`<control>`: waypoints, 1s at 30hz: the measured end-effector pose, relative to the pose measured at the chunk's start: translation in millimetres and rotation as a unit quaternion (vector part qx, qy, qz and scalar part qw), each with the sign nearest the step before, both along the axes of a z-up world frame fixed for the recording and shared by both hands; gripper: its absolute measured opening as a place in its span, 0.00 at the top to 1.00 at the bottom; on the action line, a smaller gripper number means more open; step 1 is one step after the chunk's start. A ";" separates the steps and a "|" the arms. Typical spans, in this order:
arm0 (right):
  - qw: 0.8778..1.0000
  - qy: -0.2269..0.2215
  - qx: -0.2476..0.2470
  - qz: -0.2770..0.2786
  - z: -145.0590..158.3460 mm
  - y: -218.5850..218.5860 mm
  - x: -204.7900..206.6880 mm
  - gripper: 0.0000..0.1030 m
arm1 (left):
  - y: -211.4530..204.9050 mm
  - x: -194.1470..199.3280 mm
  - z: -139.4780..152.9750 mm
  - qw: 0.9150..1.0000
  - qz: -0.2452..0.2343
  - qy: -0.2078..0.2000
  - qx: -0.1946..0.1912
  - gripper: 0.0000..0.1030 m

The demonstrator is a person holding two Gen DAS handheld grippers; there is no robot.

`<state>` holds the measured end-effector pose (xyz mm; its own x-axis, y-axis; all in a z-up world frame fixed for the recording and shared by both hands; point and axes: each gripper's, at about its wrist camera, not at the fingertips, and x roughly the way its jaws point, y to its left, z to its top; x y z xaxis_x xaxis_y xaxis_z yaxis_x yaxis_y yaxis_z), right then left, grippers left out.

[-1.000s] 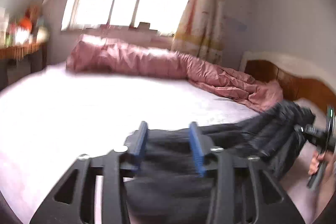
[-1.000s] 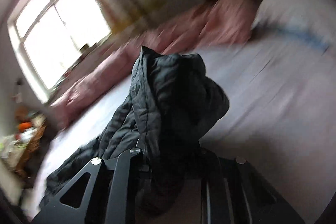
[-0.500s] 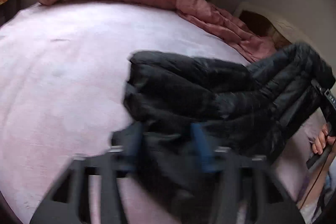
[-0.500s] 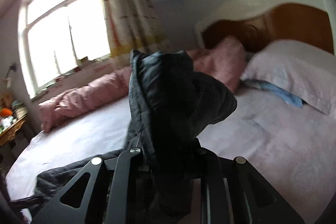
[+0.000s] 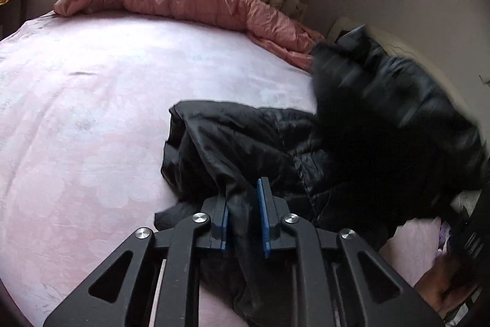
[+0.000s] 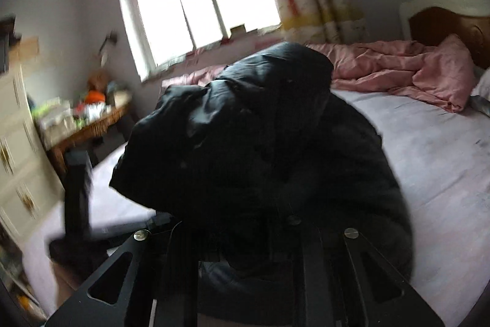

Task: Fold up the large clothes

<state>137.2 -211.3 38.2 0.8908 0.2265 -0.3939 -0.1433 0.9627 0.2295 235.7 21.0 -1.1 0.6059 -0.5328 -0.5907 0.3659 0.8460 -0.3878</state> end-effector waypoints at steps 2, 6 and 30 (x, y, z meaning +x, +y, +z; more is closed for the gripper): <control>1.000 0.013 -0.013 0.017 -11.4 16.7 2.7 0.80 | 6.1 1.8 0.3 1.000 0.008 0.002 0.000 0.85; 0.996 0.018 -0.077 0.036 -27.8 50.1 1.5 0.80 | 33.1 4.1 9.4 0.998 0.057 -0.013 -0.010 0.66; 0.994 -0.004 -0.079 0.077 -12.4 16.9 -43.0 0.16 | 35.2 -13.2 34.8 0.994 0.015 -0.089 -0.055 0.35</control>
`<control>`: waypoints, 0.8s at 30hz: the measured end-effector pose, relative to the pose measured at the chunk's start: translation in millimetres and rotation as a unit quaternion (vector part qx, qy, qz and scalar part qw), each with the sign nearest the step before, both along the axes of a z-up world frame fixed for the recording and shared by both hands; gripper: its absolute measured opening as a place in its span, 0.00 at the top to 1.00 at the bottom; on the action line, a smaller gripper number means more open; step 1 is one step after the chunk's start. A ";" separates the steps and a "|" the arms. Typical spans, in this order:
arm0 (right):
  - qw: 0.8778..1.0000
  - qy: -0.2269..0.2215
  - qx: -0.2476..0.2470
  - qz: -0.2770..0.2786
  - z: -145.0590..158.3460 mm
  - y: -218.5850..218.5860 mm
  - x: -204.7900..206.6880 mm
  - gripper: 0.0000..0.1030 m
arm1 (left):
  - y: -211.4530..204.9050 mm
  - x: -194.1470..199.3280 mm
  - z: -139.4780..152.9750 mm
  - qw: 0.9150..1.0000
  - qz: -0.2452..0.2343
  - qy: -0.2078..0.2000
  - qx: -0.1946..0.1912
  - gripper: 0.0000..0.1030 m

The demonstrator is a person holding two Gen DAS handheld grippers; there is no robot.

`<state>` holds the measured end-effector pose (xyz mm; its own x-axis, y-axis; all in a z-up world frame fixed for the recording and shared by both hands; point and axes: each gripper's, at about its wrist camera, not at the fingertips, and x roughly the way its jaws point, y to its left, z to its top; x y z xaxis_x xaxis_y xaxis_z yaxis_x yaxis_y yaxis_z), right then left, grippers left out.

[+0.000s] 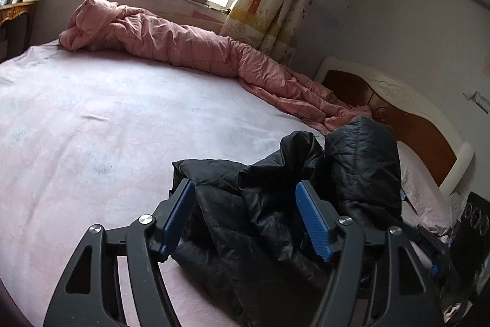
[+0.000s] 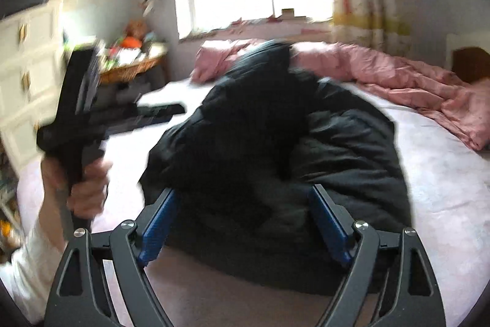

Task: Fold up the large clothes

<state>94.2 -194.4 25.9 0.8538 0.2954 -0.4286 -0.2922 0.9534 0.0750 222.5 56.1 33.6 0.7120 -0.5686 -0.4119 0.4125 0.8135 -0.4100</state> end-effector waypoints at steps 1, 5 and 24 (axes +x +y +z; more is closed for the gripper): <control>1.000 -0.008 0.018 -0.020 3.9 -11.7 1.7 0.16 | 0.6 0.5 -0.2 1.000 -0.001 0.001 -0.003 0.35; 0.987 -0.013 0.097 -0.131 6.7 -67.4 13.0 0.04 | 1.9 -1.8 2.1 1.000 -0.003 -0.007 -0.013 0.33; 0.996 0.067 -0.046 -0.027 -31.7 -9.1 39.9 0.00 | -49.0 -30.4 7.1 0.994 -0.023 -0.074 0.073 0.00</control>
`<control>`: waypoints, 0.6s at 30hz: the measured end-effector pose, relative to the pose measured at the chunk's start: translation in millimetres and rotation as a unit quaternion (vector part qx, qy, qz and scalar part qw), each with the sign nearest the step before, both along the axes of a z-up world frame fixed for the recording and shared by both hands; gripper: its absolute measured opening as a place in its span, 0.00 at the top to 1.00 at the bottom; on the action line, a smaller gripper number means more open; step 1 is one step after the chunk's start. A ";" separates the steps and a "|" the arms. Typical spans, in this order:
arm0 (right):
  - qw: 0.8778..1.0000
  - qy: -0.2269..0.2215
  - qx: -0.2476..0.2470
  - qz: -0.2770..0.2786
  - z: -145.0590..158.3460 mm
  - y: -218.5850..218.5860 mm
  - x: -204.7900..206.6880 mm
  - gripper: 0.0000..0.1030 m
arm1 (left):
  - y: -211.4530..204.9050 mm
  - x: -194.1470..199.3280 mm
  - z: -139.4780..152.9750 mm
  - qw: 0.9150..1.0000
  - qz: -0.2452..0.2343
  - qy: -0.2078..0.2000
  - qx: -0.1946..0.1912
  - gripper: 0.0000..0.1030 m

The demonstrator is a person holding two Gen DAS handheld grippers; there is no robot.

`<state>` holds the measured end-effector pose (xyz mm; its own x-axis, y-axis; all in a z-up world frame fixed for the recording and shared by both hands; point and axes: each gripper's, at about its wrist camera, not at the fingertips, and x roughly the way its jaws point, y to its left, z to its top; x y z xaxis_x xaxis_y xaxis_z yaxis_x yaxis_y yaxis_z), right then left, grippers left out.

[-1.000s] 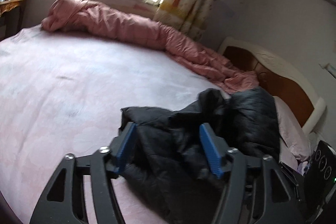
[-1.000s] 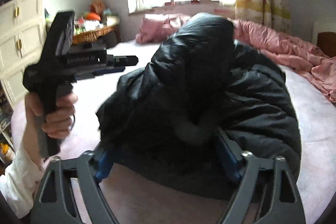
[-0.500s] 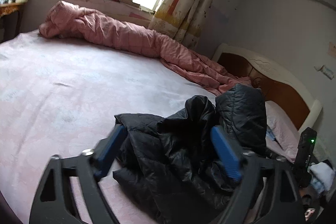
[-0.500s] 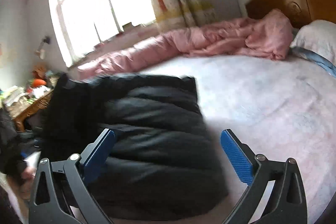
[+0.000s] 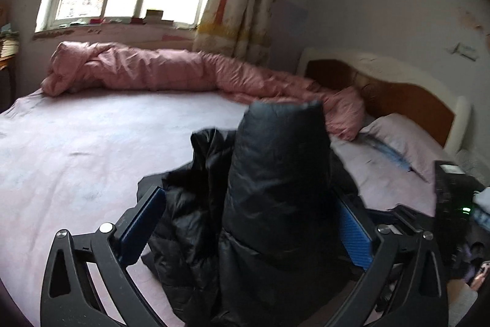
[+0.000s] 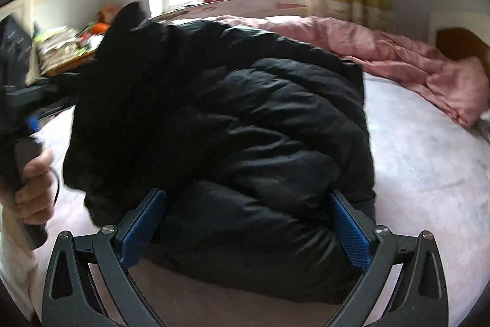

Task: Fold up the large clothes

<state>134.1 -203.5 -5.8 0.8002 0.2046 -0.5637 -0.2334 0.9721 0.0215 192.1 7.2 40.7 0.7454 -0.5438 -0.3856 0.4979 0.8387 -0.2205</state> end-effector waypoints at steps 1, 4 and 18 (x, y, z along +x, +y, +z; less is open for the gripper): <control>1.000 0.001 -0.006 0.003 -0.6 2.6 -0.5 0.00 | 0.2 3.0 -2.2 1.000 0.008 0.015 -0.009 0.01; 1.000 0.003 -0.005 0.002 -1.1 1.9 0.9 0.00 | 8.1 10.1 -7.2 0.997 0.023 0.047 -0.057 0.04; 0.993 -0.058 0.059 -0.086 18.1 -28.4 -8.1 0.00 | 10.5 -35.9 22.7 0.992 -0.012 -0.010 -0.127 0.93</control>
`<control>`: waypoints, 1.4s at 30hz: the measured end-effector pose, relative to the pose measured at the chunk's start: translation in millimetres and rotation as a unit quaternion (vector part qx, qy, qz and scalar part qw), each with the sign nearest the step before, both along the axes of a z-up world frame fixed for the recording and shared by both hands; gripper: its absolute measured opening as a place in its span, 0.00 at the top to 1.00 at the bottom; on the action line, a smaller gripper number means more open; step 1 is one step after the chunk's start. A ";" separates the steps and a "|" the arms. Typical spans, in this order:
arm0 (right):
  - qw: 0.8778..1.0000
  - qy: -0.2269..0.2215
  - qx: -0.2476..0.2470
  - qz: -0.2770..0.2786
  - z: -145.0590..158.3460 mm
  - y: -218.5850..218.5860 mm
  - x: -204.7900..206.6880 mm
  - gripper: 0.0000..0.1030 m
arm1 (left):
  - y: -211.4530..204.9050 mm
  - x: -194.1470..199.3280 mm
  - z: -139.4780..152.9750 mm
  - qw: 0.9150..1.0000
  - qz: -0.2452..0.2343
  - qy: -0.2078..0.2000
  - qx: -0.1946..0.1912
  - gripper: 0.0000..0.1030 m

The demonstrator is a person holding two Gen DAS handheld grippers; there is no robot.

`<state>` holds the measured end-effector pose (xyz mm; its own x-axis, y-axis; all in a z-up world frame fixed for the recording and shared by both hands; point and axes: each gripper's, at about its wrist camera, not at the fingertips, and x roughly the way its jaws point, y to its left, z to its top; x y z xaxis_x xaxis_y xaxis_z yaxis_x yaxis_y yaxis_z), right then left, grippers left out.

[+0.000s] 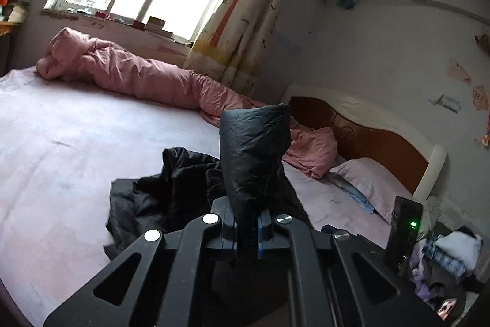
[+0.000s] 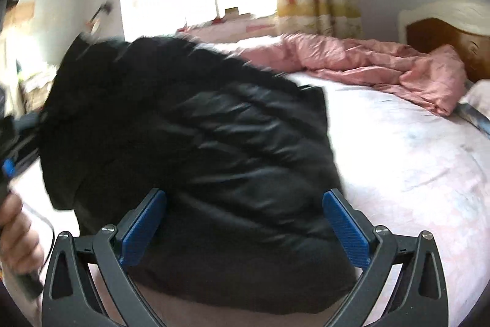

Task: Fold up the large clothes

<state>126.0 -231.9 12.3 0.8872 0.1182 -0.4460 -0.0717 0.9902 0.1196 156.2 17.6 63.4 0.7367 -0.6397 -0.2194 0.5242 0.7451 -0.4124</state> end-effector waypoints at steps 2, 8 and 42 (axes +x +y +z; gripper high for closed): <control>1.000 -0.003 0.012 -0.020 3.6 -11.0 0.2 0.00 | -2.1 -1.3 0.0 1.000 0.026 0.010 0.010 0.93; 0.997 0.026 0.059 -0.051 -3.3 -40.5 11.8 0.00 | -7.0 38.9 -29.1 0.985 0.105 0.112 0.082 0.91; 0.995 0.077 0.040 -0.043 -17.6 -53.9 40.8 0.00 | 27.7 50.6 -110.7 0.944 0.062 0.324 -0.028 0.01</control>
